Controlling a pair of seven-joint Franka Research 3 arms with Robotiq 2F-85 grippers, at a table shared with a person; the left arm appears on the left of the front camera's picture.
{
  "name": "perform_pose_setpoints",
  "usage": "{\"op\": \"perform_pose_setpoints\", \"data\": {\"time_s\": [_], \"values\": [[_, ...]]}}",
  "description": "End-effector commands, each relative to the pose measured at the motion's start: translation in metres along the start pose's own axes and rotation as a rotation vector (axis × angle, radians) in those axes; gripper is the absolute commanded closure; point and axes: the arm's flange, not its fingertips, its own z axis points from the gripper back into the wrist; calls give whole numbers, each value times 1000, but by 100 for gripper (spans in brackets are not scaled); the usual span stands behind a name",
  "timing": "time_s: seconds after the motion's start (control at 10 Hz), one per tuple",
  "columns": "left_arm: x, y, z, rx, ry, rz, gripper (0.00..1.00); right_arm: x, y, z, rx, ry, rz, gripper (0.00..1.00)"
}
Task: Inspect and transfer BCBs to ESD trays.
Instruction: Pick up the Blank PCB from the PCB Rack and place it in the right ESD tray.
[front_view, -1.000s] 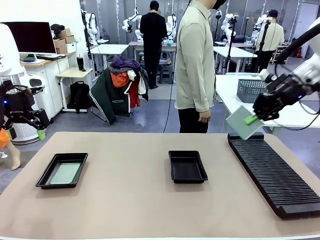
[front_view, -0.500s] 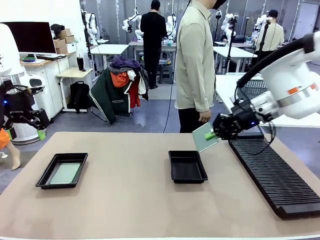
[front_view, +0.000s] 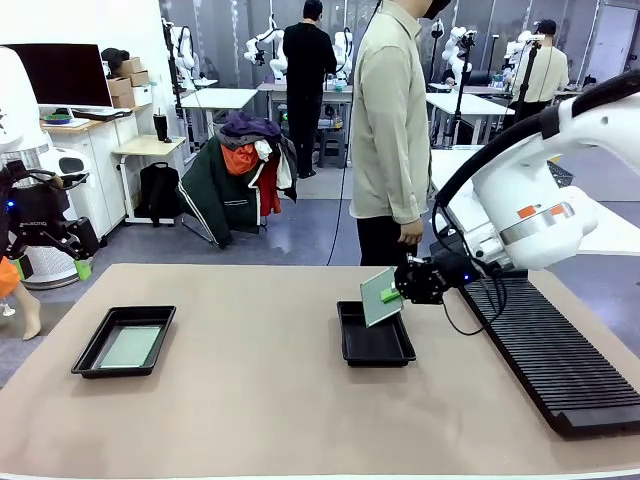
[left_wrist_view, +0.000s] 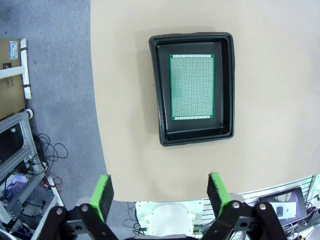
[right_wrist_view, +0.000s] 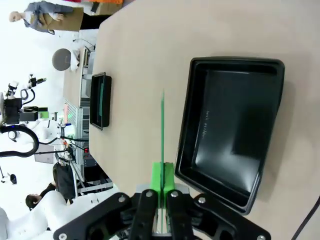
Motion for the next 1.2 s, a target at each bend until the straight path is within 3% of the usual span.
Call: {"op": "perform_pose_setpoints", "data": {"time_s": [0.0,1.1], "values": [[-1,1,-1,0,-9,-6,0,2,-7,-21,16,-10,14,98],[-1,1,-1,0,-9,-6,0,9,-29,-69,-83,-1,-36,98]]}}
